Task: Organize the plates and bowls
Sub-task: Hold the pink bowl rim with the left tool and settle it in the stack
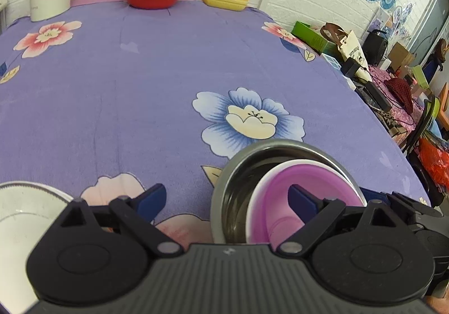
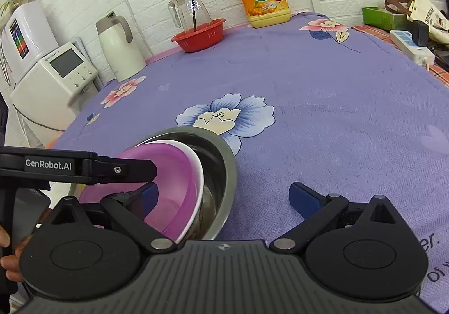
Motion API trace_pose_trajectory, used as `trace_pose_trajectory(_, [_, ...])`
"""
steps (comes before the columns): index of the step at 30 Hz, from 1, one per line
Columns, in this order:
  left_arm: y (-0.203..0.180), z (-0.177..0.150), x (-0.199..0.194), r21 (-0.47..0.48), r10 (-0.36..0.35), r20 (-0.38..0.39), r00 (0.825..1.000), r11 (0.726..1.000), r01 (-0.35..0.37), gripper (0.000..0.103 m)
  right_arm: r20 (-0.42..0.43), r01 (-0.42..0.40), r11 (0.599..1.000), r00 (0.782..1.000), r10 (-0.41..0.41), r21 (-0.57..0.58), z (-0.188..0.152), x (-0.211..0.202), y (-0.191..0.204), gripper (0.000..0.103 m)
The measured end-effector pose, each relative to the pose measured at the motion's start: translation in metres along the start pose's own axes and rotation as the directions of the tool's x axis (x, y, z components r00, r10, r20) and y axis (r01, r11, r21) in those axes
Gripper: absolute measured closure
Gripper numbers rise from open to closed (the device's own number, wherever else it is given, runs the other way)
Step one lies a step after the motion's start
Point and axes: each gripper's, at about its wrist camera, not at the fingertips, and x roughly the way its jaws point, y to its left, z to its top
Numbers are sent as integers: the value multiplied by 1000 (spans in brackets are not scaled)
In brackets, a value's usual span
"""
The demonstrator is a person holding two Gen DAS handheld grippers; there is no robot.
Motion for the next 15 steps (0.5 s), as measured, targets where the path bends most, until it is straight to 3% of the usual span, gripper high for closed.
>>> trace_pose_trajectory(10, [-6, -1, 6, 67, 41, -20, 999, 997, -39, 11, -4, 84, 993, 996, -84, -83, -3, 8, 16, 0])
trace_pose_trajectory(15, [-3, 1, 5, 60, 16, -18, 1000, 998, -15, 11, 22, 118, 990, 993, -117, -80, -7, 10, 19, 0])
